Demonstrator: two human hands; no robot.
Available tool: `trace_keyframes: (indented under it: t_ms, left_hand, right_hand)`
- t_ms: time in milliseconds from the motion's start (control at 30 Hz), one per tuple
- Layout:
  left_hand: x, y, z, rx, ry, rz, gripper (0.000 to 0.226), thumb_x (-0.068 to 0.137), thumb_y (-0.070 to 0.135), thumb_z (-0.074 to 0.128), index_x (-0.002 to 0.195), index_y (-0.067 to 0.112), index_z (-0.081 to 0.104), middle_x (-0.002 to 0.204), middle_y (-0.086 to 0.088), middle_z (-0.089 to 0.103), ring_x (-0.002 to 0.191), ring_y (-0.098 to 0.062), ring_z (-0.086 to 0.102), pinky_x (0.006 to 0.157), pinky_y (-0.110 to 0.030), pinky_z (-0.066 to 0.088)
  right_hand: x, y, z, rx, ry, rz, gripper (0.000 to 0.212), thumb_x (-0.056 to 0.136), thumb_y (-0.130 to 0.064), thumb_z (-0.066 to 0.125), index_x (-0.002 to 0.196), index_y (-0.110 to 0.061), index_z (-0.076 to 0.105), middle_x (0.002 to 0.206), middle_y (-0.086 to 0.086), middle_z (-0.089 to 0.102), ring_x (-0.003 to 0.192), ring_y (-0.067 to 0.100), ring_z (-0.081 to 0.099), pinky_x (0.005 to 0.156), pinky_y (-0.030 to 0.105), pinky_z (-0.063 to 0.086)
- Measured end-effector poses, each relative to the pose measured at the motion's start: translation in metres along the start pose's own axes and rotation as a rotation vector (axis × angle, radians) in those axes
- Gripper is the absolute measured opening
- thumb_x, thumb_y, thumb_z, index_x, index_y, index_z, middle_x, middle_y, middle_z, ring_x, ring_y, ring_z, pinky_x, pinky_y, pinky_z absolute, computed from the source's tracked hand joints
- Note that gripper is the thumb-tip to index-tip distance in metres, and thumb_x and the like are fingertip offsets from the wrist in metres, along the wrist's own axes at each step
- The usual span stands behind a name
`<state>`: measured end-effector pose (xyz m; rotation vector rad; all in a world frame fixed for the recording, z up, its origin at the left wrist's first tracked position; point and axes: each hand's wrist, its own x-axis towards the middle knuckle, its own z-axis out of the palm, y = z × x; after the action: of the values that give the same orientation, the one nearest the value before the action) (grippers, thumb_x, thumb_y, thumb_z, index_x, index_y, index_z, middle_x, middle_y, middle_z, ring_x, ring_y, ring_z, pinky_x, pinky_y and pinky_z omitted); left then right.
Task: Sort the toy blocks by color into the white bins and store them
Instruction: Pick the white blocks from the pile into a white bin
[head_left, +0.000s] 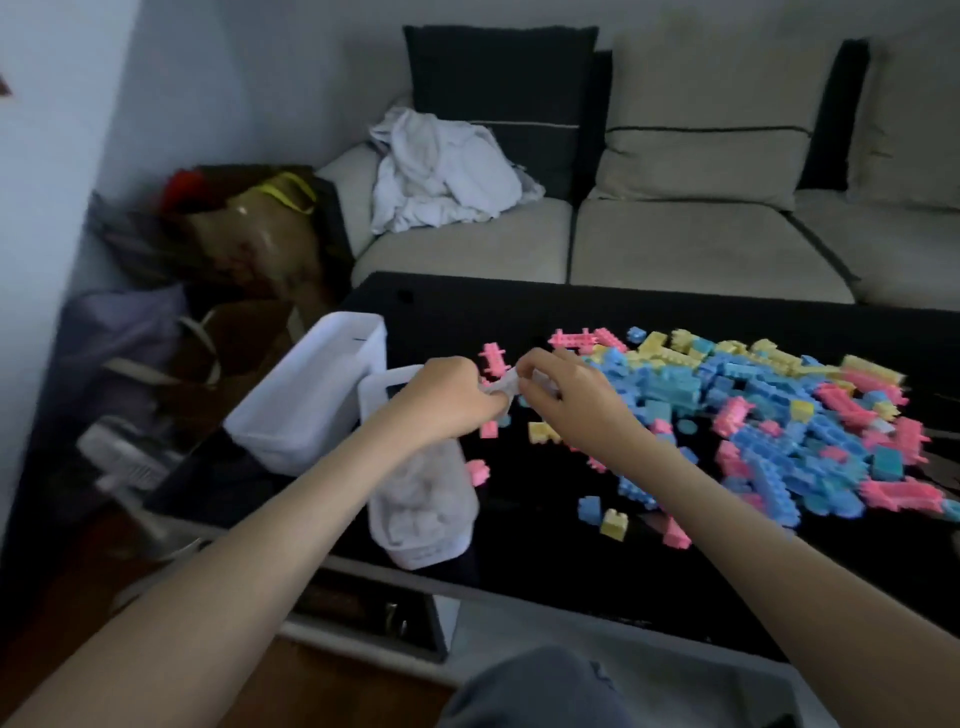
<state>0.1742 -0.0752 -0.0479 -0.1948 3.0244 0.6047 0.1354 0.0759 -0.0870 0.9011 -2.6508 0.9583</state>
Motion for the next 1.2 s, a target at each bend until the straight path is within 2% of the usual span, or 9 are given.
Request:
trace_keyframes:
  t_ms: [100, 167, 333, 600, 667, 767, 867, 967, 1200]
  left_hand:
    - [-0.011, -0.048, -0.014, 0.004, 0.055, -0.129, 0.035, 0.088, 0.028, 0.052, 0.058, 0.013, 0.040, 0.057, -0.001, 0.038, 0.053, -0.013, 0.038, 0.050, -0.024, 0.027]
    - [-0.015, -0.075, -0.014, 0.003, 0.102, -0.168, 0.033, 0.089, 0.024, 0.049, 0.060, 0.011, 0.043, 0.059, -0.002, 0.041, 0.054, -0.014, 0.041, 0.050, -0.023, 0.028]
    - [-0.014, -0.098, -0.005, 0.055, 0.074, -0.076, 0.017, 0.088, 0.027, 0.056, 0.080, 0.012, 0.060, 0.081, -0.003, 0.061, 0.075, -0.016, 0.058, 0.065, -0.025, 0.045]
    - [-0.007, -0.096, -0.005, -0.043, 0.157, -0.007, 0.035, 0.094, 0.028, 0.054, 0.125, 0.015, 0.048, 0.117, -0.004, 0.055, 0.098, -0.017, 0.058, 0.081, -0.024, 0.047]
    - [-0.005, -0.096, -0.006, -0.056, 0.123, 0.018, 0.036, 0.094, 0.026, 0.051, 0.129, 0.015, 0.045, 0.119, -0.005, 0.054, 0.097, -0.017, 0.056, 0.079, -0.025, 0.047]
    - [-0.001, -0.096, -0.005, -0.047, 0.018, 0.036, 0.046, 0.096, 0.022, 0.047, 0.139, 0.016, 0.035, 0.135, -0.006, 0.047, 0.114, -0.022, 0.050, 0.094, -0.033, 0.046]
    - [-0.001, -0.094, -0.004, 0.042, -0.021, 0.051, 0.057, 0.095, 0.018, 0.048, 0.145, 0.021, 0.021, 0.144, -0.005, 0.039, 0.125, -0.025, 0.043, 0.103, -0.041, 0.039]
    - [-0.002, -0.096, -0.003, 0.089, 0.040, 0.031, 0.061, 0.094, 0.009, 0.049, 0.145, 0.022, 0.019, 0.145, -0.005, 0.037, 0.126, -0.026, 0.041, 0.103, -0.040, 0.032]
    - [-0.005, -0.098, -0.009, -0.039, 0.047, -0.002, 0.050, 0.093, -0.003, 0.040, 0.137, 0.021, 0.039, 0.140, -0.002, 0.042, 0.121, -0.021, 0.046, 0.104, -0.038, 0.039]
  right_hand:
    - [0.020, -0.032, 0.027, 0.059, -0.009, 0.001, 0.014, 0.095, -0.022, 0.050, 0.104, -0.015, 0.057, 0.091, 0.000, 0.050, 0.077, 0.013, 0.050, 0.059, 0.016, 0.034]
    - [0.028, -0.047, 0.040, 0.085, -0.062, 0.025, 0.015, 0.095, -0.024, 0.049, 0.104, -0.016, 0.057, 0.094, 0.002, 0.055, 0.082, 0.016, 0.054, 0.059, 0.016, 0.035]
    - [0.030, -0.057, 0.053, 0.044, -0.279, -0.016, 0.007, 0.094, -0.024, 0.049, 0.096, -0.019, 0.054, 0.096, 0.002, 0.057, 0.082, 0.015, 0.053, 0.064, 0.020, 0.039]
    - [0.019, -0.057, 0.035, 0.169, -0.469, -0.063, 0.010, 0.091, -0.025, 0.053, 0.098, -0.030, 0.056, 0.100, -0.001, 0.058, 0.088, 0.015, 0.054, 0.078, 0.029, 0.047]
    - [0.015, -0.059, 0.030, 0.167, -0.572, -0.089, 0.013, 0.091, -0.025, 0.054, 0.100, -0.033, 0.057, 0.101, -0.004, 0.056, 0.085, 0.007, 0.051, 0.075, 0.024, 0.043]
    - [0.011, -0.063, 0.026, 0.093, -0.726, -0.116, 0.021, 0.091, -0.026, 0.055, 0.109, -0.037, 0.056, 0.101, -0.009, 0.052, 0.085, 0.000, 0.048, 0.075, 0.019, 0.038]
    - [0.009, -0.066, 0.025, 0.087, -0.740, -0.093, 0.033, 0.092, -0.030, 0.054, 0.122, -0.043, 0.048, 0.098, -0.013, 0.049, 0.080, 0.000, 0.048, 0.071, 0.018, 0.037]
    - [0.007, -0.066, 0.024, 0.089, -0.762, -0.093, 0.041, 0.092, -0.031, 0.055, 0.128, -0.045, 0.041, 0.100, -0.017, 0.047, 0.074, -0.021, 0.045, 0.069, 0.014, 0.033]
    - [0.001, -0.068, 0.033, 0.031, -0.828, -0.124, 0.054, 0.091, -0.019, 0.055, 0.135, -0.042, 0.034, 0.115, -0.014, 0.050, 0.090, 0.002, 0.052, 0.075, 0.016, 0.042]
